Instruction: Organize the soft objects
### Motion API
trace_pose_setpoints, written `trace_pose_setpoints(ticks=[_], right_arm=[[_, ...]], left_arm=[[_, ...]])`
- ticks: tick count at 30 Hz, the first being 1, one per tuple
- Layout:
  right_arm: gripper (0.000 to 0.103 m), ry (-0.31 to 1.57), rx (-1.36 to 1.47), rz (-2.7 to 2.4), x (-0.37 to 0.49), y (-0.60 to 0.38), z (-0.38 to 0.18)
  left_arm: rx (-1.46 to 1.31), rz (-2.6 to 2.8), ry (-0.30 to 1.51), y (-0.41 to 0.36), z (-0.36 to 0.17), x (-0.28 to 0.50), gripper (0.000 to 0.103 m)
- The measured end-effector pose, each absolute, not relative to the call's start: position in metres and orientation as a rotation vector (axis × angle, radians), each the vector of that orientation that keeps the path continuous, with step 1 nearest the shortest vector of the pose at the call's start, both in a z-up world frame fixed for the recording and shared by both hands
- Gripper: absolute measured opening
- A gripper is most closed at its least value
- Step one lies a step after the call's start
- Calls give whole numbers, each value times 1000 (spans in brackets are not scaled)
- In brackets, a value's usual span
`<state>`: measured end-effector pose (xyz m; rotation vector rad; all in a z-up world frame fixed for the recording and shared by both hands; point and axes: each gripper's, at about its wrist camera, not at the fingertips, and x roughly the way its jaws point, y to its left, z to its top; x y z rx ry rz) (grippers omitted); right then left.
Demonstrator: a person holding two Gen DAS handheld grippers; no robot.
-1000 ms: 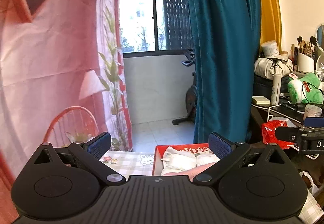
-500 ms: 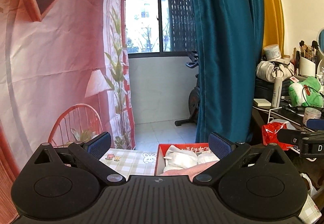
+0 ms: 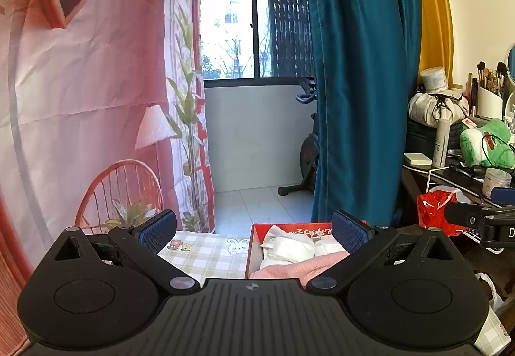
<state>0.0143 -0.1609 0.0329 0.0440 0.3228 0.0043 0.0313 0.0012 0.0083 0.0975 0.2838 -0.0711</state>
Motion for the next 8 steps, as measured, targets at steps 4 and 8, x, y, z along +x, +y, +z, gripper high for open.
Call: trace_pose_setpoints(ticks=[4,8], right_arm=[[103,325,45,6,15,-161,32],[103,325,44,9,15,-161,32]], left_arm=[[92,-75,284,3,8,31,103],[72,-84,286,7,7,32,103]])
